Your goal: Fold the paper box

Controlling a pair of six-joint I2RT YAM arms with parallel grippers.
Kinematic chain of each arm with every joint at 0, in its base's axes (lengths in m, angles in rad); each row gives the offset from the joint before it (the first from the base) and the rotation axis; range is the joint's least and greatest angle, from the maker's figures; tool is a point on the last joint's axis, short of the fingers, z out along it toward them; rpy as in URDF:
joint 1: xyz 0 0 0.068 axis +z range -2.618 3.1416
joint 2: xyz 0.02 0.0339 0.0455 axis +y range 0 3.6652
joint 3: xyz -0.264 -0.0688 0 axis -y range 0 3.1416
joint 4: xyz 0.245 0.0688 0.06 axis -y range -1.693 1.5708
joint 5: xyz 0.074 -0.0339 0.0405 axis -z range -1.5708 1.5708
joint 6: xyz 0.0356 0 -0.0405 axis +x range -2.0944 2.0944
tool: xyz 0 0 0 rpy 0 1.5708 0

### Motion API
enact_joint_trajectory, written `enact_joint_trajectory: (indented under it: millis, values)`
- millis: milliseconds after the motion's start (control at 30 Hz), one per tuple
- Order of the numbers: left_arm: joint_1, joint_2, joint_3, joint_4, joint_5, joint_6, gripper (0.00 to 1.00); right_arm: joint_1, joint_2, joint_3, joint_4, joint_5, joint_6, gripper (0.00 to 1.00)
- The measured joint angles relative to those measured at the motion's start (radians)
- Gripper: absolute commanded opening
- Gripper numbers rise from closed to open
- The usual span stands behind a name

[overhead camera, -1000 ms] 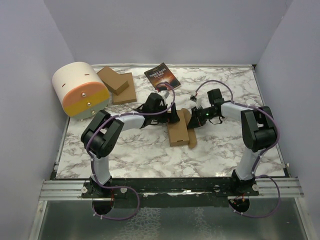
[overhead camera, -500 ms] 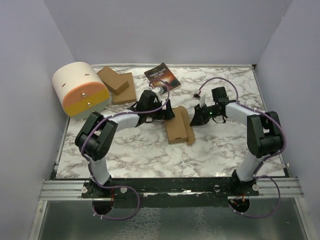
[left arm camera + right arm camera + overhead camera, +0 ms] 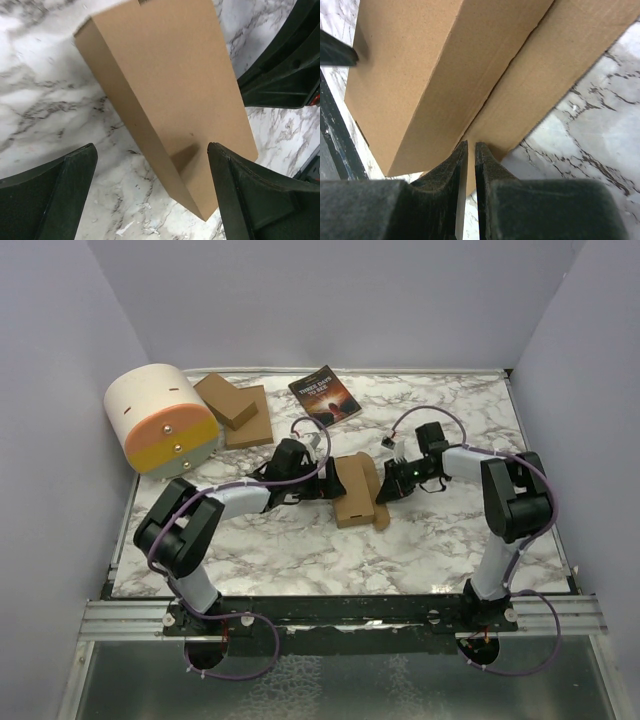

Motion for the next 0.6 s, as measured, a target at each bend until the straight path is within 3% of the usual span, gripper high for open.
enact_joint_trajectory:
  millis: [133,200,600]
  values:
    - [-0.027,0.066,0.002,0.039,0.032,-0.035,0.73,0.027,0.013,0.001,0.004,0.000,0.007,0.11]
    - [-0.031,0.097,0.022,0.064,0.065,-0.048,0.69,0.050,0.013,0.002,0.009,0.000,0.008,0.11]
    - [-0.031,0.147,0.072,0.087,0.097,-0.051,0.72,0.106,0.013,0.010,-0.005,0.015,0.008,0.12]
